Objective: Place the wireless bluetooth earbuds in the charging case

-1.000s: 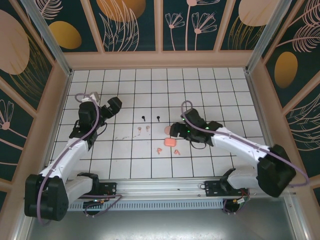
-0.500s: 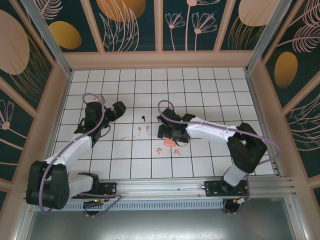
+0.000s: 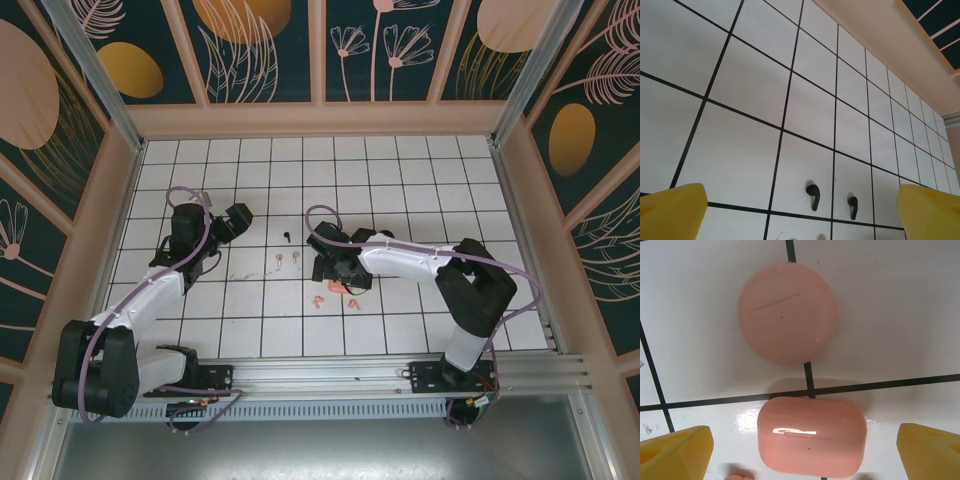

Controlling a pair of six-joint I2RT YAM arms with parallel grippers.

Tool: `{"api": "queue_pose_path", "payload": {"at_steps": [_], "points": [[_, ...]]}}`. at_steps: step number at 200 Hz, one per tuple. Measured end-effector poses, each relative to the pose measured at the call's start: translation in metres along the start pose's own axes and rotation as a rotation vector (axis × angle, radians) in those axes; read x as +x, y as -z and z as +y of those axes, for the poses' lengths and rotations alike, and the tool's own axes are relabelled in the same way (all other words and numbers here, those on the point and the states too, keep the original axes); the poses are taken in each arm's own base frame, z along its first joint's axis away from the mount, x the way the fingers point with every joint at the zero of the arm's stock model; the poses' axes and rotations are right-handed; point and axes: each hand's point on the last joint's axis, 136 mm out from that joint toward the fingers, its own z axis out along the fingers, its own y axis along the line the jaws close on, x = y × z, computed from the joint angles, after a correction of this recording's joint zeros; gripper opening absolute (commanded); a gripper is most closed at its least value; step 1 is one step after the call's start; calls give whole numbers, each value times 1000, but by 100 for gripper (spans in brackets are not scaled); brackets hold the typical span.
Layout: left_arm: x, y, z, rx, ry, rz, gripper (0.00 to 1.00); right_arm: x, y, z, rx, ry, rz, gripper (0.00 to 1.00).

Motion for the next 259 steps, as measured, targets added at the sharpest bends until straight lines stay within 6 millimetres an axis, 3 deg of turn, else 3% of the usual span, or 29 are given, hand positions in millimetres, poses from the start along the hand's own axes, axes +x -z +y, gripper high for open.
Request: {"api": "queue_pose_path", "payload": {"at_steps": [56,104,172,259], "points": [[14,-6,-15,25,-24,41,97,1,-2,-1,6,1,4,95],[14,-9,-20,29,-32,42,97,4,-10,-3,26,4,18,95],[15,-11,-19,18,-34,42,97,10,-24,-8,62,11,45,88],[15,-11,-19,19,-35,41,97,10,-25,-10,83,14,49,78]]}}
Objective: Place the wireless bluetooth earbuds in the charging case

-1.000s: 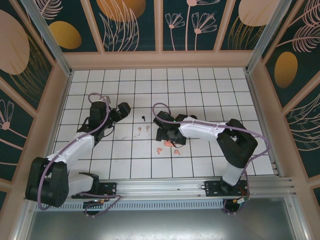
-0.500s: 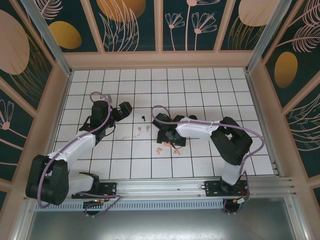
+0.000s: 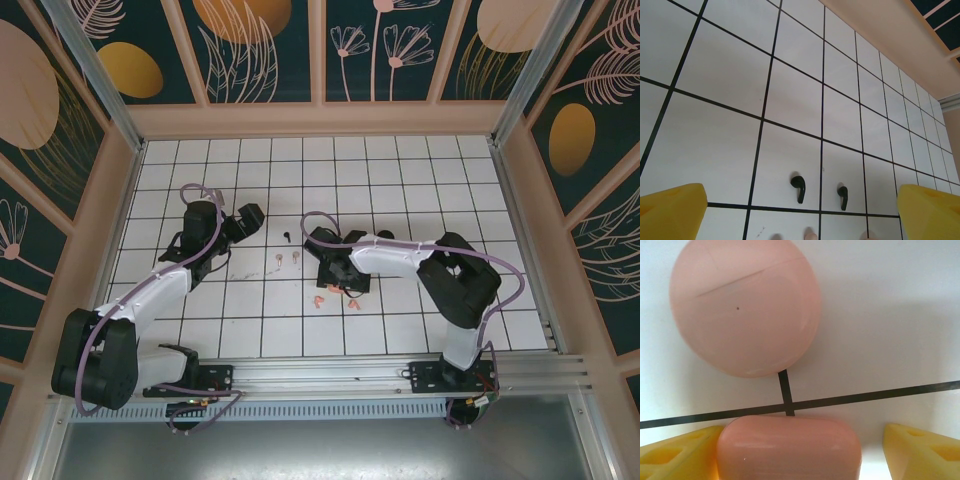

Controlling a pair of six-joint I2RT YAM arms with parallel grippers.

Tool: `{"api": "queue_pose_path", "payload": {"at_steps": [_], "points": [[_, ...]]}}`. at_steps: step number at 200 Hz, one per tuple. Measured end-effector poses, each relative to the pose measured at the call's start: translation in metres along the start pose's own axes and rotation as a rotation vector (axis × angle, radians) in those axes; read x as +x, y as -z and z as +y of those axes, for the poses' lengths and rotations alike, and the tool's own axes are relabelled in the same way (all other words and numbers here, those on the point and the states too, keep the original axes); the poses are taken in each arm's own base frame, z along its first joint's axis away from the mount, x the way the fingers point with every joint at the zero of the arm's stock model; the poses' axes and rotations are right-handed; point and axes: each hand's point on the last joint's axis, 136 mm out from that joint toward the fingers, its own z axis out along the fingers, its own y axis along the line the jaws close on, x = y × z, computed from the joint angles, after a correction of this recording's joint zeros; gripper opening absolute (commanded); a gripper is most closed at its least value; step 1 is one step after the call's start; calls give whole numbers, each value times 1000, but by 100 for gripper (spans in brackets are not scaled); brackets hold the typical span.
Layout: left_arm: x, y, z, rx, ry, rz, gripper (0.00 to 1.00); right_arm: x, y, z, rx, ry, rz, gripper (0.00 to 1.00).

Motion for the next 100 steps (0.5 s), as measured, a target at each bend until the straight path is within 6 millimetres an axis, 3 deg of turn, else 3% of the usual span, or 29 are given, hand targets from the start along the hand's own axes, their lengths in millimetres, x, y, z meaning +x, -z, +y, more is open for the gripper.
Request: {"api": "queue_pose_path", "payload": {"at_steps": [45,100], "points": [[1,-1,1,-2,0,2,97,-1,0,4,-3,1,-4,71],[0,-1,0,-1,0,0,97,0,1,13,-17,9,-7,70]]}}
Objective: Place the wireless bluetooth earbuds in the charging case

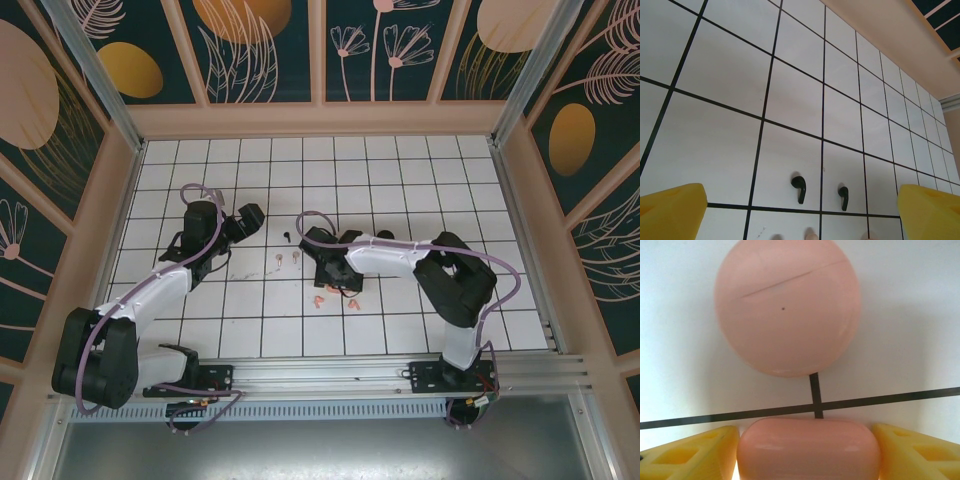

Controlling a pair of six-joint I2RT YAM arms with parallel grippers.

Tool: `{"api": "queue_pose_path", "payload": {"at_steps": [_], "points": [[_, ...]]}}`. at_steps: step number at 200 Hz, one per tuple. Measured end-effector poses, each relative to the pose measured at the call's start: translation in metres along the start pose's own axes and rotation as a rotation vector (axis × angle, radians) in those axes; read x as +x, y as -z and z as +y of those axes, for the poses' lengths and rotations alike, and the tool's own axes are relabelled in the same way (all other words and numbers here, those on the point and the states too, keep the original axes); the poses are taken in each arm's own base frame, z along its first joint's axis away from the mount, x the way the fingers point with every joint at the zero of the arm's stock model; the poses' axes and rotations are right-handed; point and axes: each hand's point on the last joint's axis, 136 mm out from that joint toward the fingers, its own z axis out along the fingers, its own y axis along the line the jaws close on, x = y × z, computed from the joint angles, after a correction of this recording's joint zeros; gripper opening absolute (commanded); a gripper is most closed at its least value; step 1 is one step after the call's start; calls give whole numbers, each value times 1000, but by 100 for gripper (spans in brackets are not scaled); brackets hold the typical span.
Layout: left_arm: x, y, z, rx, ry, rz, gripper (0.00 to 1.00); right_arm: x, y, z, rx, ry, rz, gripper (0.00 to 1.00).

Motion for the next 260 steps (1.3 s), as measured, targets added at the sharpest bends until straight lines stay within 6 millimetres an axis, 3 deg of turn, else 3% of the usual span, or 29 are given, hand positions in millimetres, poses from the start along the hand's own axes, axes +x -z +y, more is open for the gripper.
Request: {"api": "queue_pose_path", "payload": {"at_steps": [27,87,134,163,192,232,260], "points": [[0,-1,1,-5,1,0,97,1,0,1,-1,-6,2,69],[2,-5,2,-16,34,23,99,1,0,1,-4,-19,4,51],[-1,1,-16,65,65,25,98,1,4,5,-22,-17,-2,48],[-3,12,-30,166,44,-14,98,-6,26,15,-92,-22,-40,48],[6,15,-33,245,31,-27,98,-30,55,25,-189,-65,-103,49],[23,17,-34,343,25,-33,97,-94,74,23,-318,-212,-175,49],[43,15,-53,427,-11,-13,95,-136,91,21,-401,-297,-218,49]]}}
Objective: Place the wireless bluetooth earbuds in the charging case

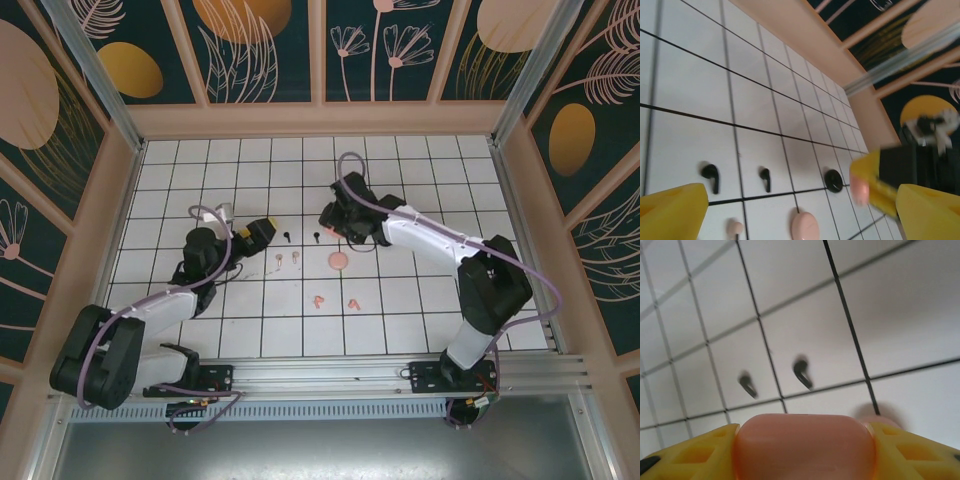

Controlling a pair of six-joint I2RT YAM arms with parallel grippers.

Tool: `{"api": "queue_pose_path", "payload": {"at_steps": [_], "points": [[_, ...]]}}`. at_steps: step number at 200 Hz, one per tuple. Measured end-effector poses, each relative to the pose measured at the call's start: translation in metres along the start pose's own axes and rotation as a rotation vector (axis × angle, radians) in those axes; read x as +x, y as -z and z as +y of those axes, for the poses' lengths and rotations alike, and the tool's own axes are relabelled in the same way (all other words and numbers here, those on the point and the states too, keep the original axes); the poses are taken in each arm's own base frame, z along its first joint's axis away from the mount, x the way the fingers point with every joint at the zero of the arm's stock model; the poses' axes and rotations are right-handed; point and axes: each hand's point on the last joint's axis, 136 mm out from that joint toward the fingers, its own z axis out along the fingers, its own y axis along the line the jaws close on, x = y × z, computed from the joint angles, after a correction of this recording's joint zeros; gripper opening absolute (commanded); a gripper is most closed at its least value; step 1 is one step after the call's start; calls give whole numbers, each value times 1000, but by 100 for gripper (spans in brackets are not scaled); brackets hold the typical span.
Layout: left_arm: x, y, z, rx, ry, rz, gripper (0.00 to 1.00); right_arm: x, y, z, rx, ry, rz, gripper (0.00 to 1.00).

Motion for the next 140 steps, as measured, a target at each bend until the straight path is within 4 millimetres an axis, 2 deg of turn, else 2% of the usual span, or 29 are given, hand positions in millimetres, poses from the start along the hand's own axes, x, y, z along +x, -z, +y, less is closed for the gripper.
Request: {"api": "queue_pose_path", "payload": {"at_steps": [11,29,73,99,140], "points": [[8,-5,-9,37,-14,14,93,-13,3,13,-42,-23,-16,49],[19,-12,-22,90,-34,31,90,-22,4,30,-97,-41,-26,49],[50,-36,-34,150,-59,94,74,-14,-12,41,-143,-97,28,49],[53,-49,-38,171,-67,87,65,-11,-16,44,-159,-124,51,49],[48,-68,-45,211,-74,60,57,-11,-15,50,-185,-139,57,49]]}}
